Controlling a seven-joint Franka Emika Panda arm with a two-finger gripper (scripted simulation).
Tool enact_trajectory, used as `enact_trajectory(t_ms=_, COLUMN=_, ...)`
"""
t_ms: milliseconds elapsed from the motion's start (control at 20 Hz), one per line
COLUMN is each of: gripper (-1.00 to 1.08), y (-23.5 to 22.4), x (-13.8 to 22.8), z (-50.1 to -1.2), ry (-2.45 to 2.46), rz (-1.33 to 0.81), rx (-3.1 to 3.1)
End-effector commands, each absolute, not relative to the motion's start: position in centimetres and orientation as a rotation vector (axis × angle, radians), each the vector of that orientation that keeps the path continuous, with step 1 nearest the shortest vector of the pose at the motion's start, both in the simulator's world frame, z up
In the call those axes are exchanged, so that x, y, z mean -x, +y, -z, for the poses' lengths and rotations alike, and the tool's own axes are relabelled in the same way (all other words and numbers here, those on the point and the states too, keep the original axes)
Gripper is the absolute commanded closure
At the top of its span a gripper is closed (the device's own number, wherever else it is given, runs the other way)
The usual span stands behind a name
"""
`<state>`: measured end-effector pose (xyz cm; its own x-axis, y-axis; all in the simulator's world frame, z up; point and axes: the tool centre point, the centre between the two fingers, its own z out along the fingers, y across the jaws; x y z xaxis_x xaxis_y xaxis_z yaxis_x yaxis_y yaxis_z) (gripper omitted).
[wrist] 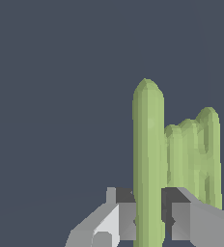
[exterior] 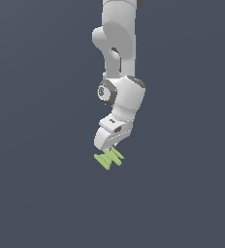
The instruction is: Pick up the object and move it to a goal position.
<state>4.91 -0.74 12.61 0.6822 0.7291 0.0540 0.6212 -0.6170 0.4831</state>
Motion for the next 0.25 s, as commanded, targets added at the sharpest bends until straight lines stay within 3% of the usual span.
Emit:
enact_trajectory(t_ms=0, gripper=1.08, y=-0.67, x=-5.04, z=-12.79, ry=1.048, rz=-0.341, rx=-2.465)
enact_trajectory(t_ms=200, gripper=1.08, y=-0.77, x=-4.99, z=-12.6, ry=1.048, rz=-0.341, rx=-2.464)
